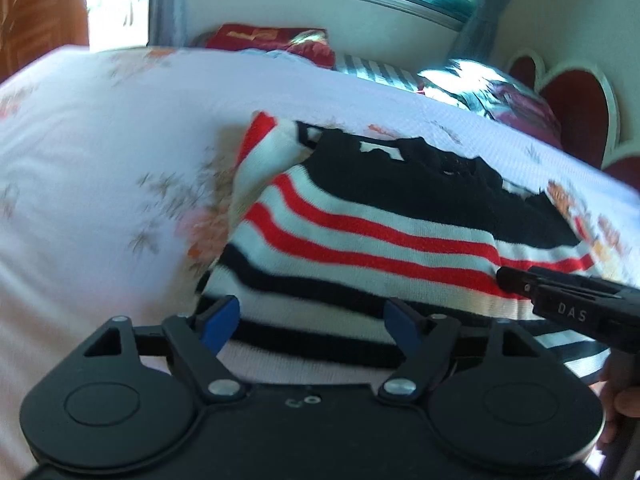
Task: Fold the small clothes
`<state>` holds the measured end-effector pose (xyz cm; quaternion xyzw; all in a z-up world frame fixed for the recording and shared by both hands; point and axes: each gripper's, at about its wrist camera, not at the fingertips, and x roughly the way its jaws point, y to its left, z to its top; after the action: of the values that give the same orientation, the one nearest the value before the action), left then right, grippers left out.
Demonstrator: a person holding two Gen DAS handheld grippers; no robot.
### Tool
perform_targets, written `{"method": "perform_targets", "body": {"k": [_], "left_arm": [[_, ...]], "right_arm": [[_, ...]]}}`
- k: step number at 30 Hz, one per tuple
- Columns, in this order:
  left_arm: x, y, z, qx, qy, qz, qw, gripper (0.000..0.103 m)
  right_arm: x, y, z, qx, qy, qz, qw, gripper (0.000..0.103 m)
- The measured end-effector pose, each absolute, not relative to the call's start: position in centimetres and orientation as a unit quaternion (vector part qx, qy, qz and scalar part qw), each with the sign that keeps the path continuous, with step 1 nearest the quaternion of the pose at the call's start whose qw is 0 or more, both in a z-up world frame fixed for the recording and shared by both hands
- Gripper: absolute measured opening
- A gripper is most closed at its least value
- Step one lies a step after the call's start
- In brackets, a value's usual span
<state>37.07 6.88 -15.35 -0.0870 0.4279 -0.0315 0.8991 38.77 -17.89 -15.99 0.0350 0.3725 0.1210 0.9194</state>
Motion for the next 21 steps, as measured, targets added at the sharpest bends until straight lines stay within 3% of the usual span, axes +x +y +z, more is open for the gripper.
{"method": "perform_targets", "body": {"k": [4, 6, 10, 13, 18, 20, 21], "left_arm": [[35.1, 9.2, -15.5, -0.158, 0.442, -0.032, 0.883, 0.081], [34.1, 10.1, -15.9, -0.193, 0.452, -0.023, 0.870, 0.090], [33.2, 11.4, -17.7, -0.266, 0.464, -0.023, 0.845, 0.091], [34.0, 12.0, -18.6, -0.312, 0.434, -0.034, 0.845, 0.095], [36.1, 12.8, -20.6, -0.410, 0.372, -0.044, 0.832, 0.094], [36.9, 12.8, -21.1, -0.426, 0.351, -0.046, 0.833, 0.086], [37.4, 12.8, -21.2, -0.431, 0.346, -0.044, 0.832, 0.068]], "right_arm": [[37.9, -17.9, -15.3, 0.048, 0.367, 0.109, 0.923, 0.045], [37.4, -17.8, -15.0, 0.057, 0.367, 0.105, 0.923, 0.045], [37.0, -17.5, -14.4, 0.058, 0.368, 0.095, 0.923, 0.045], [36.9, -17.2, -14.3, 0.056, 0.369, 0.088, 0.923, 0.045], [37.2, -17.0, -14.3, 0.051, 0.369, 0.070, 0.925, 0.045], [37.7, -17.0, -14.1, 0.054, 0.368, 0.066, 0.926, 0.045], [38.0, -16.9, -14.1, 0.055, 0.368, 0.065, 0.926, 0.045]]}}
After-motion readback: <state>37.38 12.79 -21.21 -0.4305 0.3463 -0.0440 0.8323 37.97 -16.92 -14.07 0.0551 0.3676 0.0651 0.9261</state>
